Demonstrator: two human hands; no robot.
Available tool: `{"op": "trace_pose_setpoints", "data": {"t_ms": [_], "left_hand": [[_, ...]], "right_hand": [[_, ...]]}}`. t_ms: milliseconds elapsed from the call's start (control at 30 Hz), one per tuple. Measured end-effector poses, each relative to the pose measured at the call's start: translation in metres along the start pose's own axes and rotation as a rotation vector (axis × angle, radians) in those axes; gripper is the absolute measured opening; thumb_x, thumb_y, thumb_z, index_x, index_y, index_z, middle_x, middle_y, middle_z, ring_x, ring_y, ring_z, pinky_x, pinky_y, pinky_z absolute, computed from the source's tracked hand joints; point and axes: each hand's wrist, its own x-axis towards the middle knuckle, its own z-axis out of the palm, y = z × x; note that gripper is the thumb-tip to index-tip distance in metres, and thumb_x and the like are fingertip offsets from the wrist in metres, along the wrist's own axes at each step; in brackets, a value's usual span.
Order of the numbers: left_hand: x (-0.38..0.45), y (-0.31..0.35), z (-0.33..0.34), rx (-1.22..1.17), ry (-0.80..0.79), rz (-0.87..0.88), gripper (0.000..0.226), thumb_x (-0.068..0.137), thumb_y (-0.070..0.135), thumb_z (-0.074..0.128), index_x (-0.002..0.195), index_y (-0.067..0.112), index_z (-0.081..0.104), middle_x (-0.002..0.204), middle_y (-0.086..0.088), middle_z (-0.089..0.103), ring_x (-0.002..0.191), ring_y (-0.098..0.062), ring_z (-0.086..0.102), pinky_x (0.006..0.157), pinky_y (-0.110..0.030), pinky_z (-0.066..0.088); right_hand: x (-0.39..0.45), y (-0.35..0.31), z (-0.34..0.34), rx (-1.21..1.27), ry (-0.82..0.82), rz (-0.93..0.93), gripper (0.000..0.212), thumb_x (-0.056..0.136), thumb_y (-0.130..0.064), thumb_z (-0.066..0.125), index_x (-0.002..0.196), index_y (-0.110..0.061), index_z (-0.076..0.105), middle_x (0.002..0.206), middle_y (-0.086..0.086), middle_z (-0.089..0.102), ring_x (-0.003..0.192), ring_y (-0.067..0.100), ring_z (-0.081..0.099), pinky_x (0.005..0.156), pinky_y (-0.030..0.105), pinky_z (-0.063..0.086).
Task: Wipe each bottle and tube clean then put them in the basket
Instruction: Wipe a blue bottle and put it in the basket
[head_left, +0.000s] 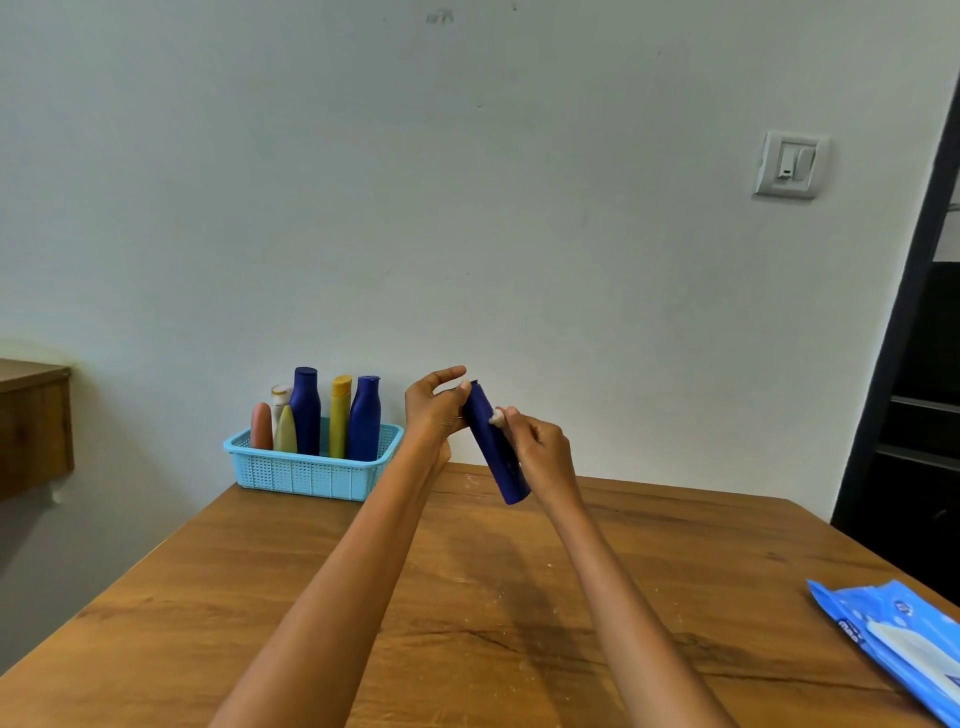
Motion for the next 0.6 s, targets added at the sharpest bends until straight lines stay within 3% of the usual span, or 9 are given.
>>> {"op": "trace_pose_setpoints", "data": {"t_ms": [133, 267, 400, 500, 600], "left_hand": [[0.008, 0.000, -0.008, -0.016, 0.143, 0.046, 0.025, 0.090, 0.003, 0.057, 0.113, 0.012, 0.060, 0.096, -0.009, 0.063, 0.086, -0.017, 0.061, 0.070, -0.027, 0.056], [0.010, -0.002, -0.010, -0.006, 0.236, 0.108, 0.026, 0.090, 0.004, 0.058, 0.114, 0.012, 0.060, 0.087, 0.000, 0.061, 0.076, -0.008, 0.059, 0.073, -0.026, 0.055], [0.009, -0.004, -0.008, 0.006, 0.267, 0.135, 0.024, 0.092, 0.007, 0.056, 0.115, 0.013, 0.061, 0.092, 0.000, 0.062, 0.077, -0.007, 0.059, 0.074, -0.026, 0.053], [0.007, -0.004, -0.003, 0.078, 0.268, 0.183, 0.026, 0.092, 0.007, 0.056, 0.117, 0.011, 0.061, 0.101, -0.003, 0.063, 0.089, -0.012, 0.060, 0.075, -0.021, 0.052], [0.006, -0.002, -0.003, 0.056, 0.287, 0.184, 0.026, 0.092, 0.007, 0.056, 0.117, 0.010, 0.061, 0.102, -0.002, 0.062, 0.093, -0.013, 0.059, 0.078, -0.022, 0.052]], "right_hand": [[0.001, 0.007, 0.002, -0.051, -0.032, 0.105, 0.039, 0.099, -0.035, 0.040, 0.093, -0.010, 0.069, 0.091, 0.005, 0.070, 0.077, 0.012, 0.062, 0.067, 0.021, 0.046], [0.002, 0.006, 0.002, -0.128, -0.051, 0.193, 0.037, 0.099, -0.030, 0.040, 0.087, -0.006, 0.066, 0.080, -0.001, 0.066, 0.067, 0.007, 0.057, 0.058, 0.014, 0.040], [0.005, -0.002, 0.008, -0.055, -0.028, 0.221, 0.040, 0.098, -0.028, 0.039, 0.096, 0.000, 0.068, 0.089, 0.007, 0.067, 0.075, 0.013, 0.059, 0.064, 0.020, 0.044], [0.003, -0.008, 0.016, -0.083, -0.039, 0.127, 0.036, 0.098, -0.029, 0.043, 0.093, -0.007, 0.070, 0.089, 0.003, 0.067, 0.073, 0.012, 0.058, 0.060, 0.016, 0.041], [-0.002, -0.008, 0.025, -0.134, -0.003, -0.066, 0.026, 0.096, -0.027, 0.050, 0.102, -0.014, 0.071, 0.108, 0.001, 0.069, 0.088, 0.014, 0.063, 0.065, 0.007, 0.042]]}}
